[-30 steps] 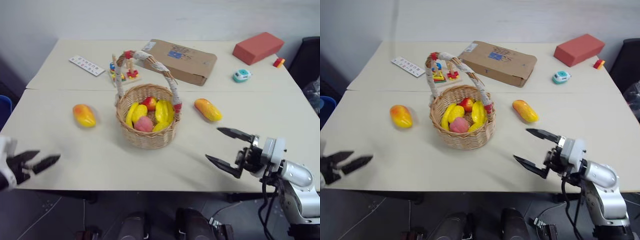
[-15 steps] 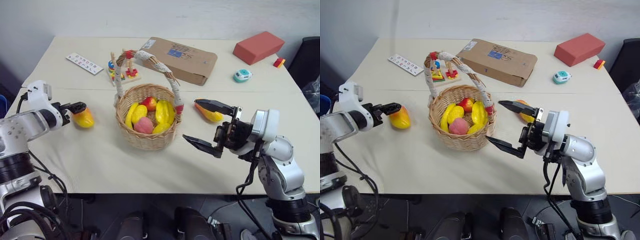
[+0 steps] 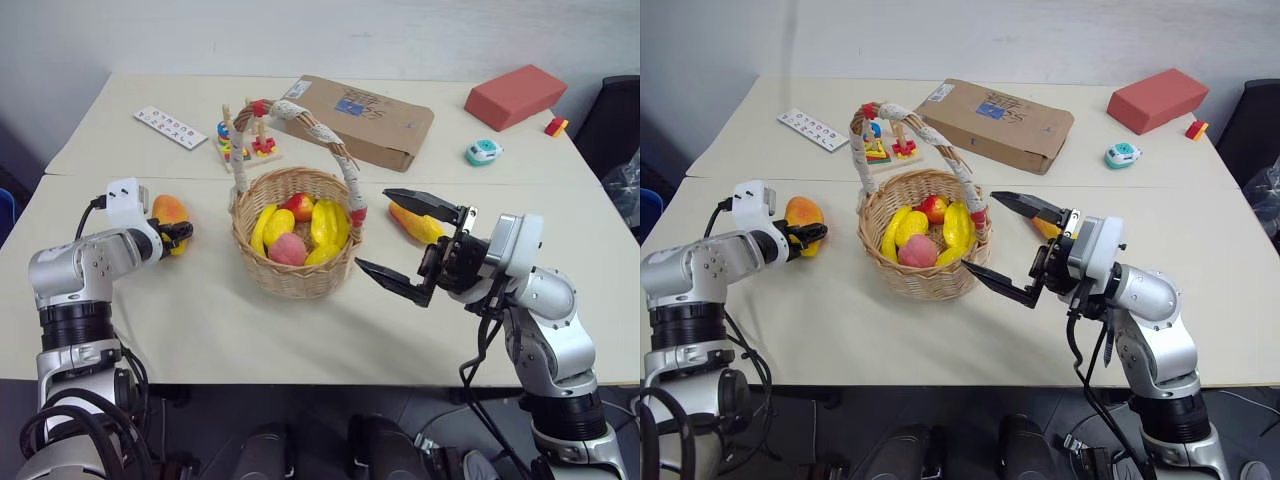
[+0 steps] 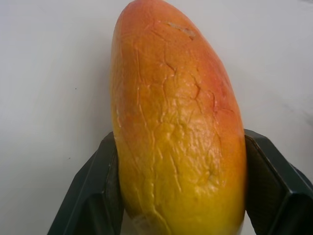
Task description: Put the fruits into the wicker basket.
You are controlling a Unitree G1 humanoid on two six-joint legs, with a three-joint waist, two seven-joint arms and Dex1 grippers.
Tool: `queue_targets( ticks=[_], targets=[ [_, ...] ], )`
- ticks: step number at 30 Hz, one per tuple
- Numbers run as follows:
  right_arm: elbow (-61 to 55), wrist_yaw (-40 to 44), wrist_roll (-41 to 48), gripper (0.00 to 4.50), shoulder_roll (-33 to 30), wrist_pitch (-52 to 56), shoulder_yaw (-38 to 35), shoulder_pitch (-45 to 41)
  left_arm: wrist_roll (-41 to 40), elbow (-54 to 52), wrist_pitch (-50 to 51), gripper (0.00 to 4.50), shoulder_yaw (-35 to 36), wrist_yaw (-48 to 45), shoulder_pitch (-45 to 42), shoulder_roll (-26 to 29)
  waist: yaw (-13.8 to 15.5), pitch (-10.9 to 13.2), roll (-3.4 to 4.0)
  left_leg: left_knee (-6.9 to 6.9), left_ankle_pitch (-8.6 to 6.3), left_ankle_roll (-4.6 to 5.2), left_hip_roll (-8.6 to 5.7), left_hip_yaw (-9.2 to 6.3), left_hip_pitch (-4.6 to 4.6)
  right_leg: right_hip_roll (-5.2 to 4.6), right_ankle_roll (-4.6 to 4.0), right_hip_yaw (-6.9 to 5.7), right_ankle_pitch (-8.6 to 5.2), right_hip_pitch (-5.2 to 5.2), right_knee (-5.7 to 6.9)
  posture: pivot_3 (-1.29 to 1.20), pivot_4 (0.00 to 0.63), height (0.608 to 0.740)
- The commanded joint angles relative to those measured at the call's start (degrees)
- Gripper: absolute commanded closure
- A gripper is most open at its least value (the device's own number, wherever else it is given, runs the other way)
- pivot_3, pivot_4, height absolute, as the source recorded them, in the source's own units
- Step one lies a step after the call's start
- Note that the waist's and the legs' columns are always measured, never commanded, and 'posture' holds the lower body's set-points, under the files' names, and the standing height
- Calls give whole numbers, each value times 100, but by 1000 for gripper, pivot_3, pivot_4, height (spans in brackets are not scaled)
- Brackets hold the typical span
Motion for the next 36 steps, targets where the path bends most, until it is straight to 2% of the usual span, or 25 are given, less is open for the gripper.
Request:
queue_targets(
  ticks=[1,5,6,8,11,13,15,17,22,24,25,28,32,36],
  targets=[
    [-28,25,-45,0,-99,-169,-200,191,-49,-938,-1294,1856,313,-1374,859,658,-33,1,-2,-1,-1,-1,2,1,0,0,0,0,0,-2,0,0,150,740],
    [15,-222,3,0,-164,-63,-512,438,-647,-2111,-2557,1856,954,-4127,2428,1636,-115,2,-4,-8,-4,-6,6,0,-5,-1,-3,-5,-2,-6,-10,0,150,740],
    [51,-346,56,0,-137,-10,-620,478,-904,-2480,-2434,1856,1073,-4747,2756,1971,-120,3,-2,-9,-5,-5,6,0,-6,-4,-4,-4,-2,-5,-13,0,150,740],
    [167,-461,75,0,-159,23,-807,574,-1431,-2949,-2062,1856,1064,-5255,2747,2404,-69,6,4,-5,-6,-5,4,-7,-5,-11,-6,-5,-3,1,-19,0,150,740],
    [317,-509,-14,0,-232,1,-1006,800,-1972,-3436,-1708,1856,602,-5252,2112,2543,72,14,19,-2,-19,-29,-12,-32,-4,-30,-8,-8,-4,10,-35,0,150,740],
    [409,-518,-80,0,-252,-26,-1092,1082,-1614,-3631,-1524,1856,-251,-5002,1532,2594,126,13,23,-2,-9,-33,-20,-47,3,-33,-7,-3,-3,19,-32,0,150,740],
    [505,-494,-133,0,-254,-61,-1134,1365,-1203,-3570,-1288,1856,-1067,-4543,753,2335,169,15,34,-6,-4,-34,-23,-45,12,-30,-6,-1,-3,26,-23,0,150,740],
    [549,-468,-134,0,-269,-10,-1148,1592,-1165,-3378,-960,1856,-1547,-4148,18,1813,169,16,35,-7,18,0,-29,-36,7,-20,-5,2,-2,18,-9,0,150,740],
    [465,-597,-144,0,-177,-50,-1178,1756,-585,-2723,-612,1856,-2153,-3502,-572,1210,14,17,34,-12,29,8,-21,-7,-3,-2,1,17,1,3,2,0,150,740],
    [431,-704,-166,0,-129,-94,-1226,1831,-477,-2572,-725,1132,-2172,-3483,-591,1122,-9,17,33,-14,30,8,-15,-5,-1,4,2,18,1,1,-1,0,150,740],
    [416,-755,-159,0,-111,-95,-1263,1895,-455,-2531,-805,933,-2148,-3510,-605,1089,4,18,31,-15,31,6,-11,-6,-2,6,2,17,0,0,-1,0,150,740],
    [499,-692,-140,0,-105,-301,-1452,2285,-462,-2351,-1473,39,-1903,-4032,-578,1146,45,20,29,-12,33,3,-8,-13,-8,6,2,13,0,-1,-3,0,150,740],
    [792,-535,-91,0,-161,-671,-1882,2766,-615,-2019,-2835,39,-1149,-5079,-195,1327,47,20,28,-6,33,8,-21,-16,-9,-8,3,14,1,4,-6,0,150,740],
    [925,-361,74,0,-165,-835,-2401,3476,-746,-1911,-3430,39,-444,-5963,514,1819,19,22,33,-16,31,4,-14,-14,-2,-6,2,13,1,4,-10,0,150,740]
  ],
)
